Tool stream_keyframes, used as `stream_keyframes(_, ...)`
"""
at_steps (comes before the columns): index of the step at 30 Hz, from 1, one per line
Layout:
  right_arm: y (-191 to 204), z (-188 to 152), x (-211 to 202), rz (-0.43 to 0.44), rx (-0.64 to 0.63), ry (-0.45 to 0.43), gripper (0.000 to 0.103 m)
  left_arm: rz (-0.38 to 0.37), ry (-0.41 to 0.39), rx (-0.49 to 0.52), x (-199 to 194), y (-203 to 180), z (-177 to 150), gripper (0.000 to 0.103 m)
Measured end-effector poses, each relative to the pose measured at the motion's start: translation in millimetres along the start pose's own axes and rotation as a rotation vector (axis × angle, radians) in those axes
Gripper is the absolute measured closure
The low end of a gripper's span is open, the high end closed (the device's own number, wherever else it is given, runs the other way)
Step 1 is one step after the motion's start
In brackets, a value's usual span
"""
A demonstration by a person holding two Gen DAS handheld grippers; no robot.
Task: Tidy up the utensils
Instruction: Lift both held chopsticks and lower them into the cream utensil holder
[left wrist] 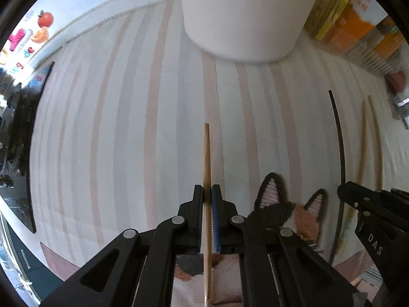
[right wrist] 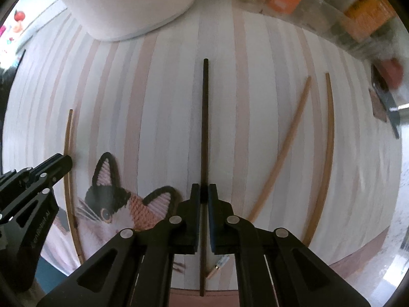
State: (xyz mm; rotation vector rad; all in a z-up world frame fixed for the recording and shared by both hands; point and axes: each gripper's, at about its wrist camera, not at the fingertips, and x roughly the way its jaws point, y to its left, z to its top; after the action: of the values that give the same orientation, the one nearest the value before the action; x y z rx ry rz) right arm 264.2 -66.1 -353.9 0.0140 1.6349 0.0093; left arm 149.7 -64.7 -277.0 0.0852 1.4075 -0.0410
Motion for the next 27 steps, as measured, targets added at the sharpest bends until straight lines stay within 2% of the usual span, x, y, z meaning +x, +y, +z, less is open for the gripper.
stream_keyframes(6,-15.8,-7.0,-33.5,0.096,0.024,-0.074,0.097,-0.021,-0.105,-0.001,-44.6,11.0,0.2,0.099)
stream_keyframes(12,-26.8,-11.2,-83.0,0.148,0.006,-0.189,0.097,-0.047,-0.222,-0.024,-95.9,22.5,4.0,0.099)
stream_keyframes(15,-36.4,-7.4,-122.8,0.179,0.007,-0.262,0.097,-0.07,-0.303,-0.041,-127.8,25.9,7.5,0.099)
stream_keyframes(21,-41.0,1.1,-196.2,0.239,0.028,-0.44,0.097,-0.132,-0.514,-0.044,-217.1,28.5,25.3,0.099)
stream_keyframes(27,-42.4,20.8,-284.2,0.305,0.027,-0.613,0.097,-0.203,-0.64,-0.016,-287.1,31.7,46.5,0.099)
